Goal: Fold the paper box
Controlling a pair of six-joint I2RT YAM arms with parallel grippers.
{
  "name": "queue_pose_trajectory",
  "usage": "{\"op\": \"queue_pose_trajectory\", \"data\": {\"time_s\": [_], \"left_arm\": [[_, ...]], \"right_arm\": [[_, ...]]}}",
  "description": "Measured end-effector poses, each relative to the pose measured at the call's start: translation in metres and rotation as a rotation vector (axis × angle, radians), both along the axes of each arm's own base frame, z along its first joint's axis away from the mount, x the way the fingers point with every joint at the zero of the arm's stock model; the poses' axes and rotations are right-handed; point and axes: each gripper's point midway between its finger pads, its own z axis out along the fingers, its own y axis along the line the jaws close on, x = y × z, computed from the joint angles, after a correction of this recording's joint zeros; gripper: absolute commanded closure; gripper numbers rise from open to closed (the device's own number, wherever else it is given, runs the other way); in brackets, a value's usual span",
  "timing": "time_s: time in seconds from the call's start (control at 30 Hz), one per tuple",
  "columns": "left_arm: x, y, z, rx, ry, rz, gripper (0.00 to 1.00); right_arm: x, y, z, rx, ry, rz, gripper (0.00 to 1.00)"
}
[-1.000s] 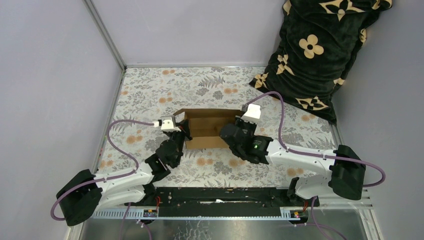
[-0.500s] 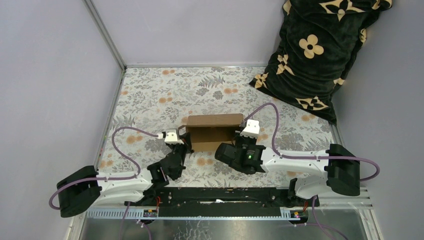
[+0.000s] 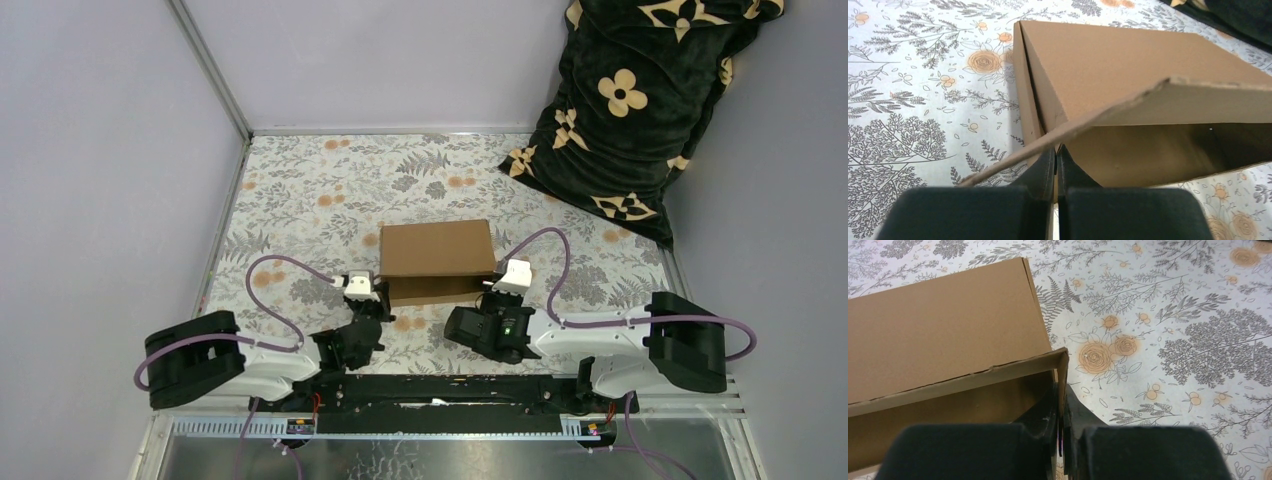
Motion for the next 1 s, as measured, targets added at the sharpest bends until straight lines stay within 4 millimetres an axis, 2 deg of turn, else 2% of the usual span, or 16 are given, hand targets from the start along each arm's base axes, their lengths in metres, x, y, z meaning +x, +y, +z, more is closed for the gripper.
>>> {"op": "queue_pose_trajectory", "data": {"time_s": [0.1,0.3,0.6,0.63,0.73,0.8,1.0], "left_arm": [[0.003,0.001,-0.009,0.006,0.017,0.013,1.0],[0.013,-0.002,-0.011,-0.056,0.028,0.027,1.0],[0.039,-0.004,-0.011,-0.099,0.063,0.031,1.0],[0.042,-0.004,-0.012,-0.101,0.067,0.032,0.99],[0.05,-0.004,-0.012,-0.106,0.075,0.031,0.86],[0.053,-0.003,-0.011,-0.108,0.079,0.024,0.81],[0.057,-0.007,-0.01,-0.11,0.089,-0.006,0.76]], "right_arm": [[-0.001,0.001,-0.006,0.024,0.012,0.01,0.98],[0.003,-0.001,-0.019,0.074,0.05,0.035,0.96],[0.029,0.001,-0.023,0.169,0.111,0.065,0.86],[0.032,0.002,-0.023,0.173,0.12,0.071,0.85],[0.041,0.001,-0.026,0.181,0.151,0.09,0.81],[0.047,0.0,-0.03,0.181,0.174,0.1,0.79],[0.058,-0.003,-0.05,0.187,0.264,0.137,0.74]]}}
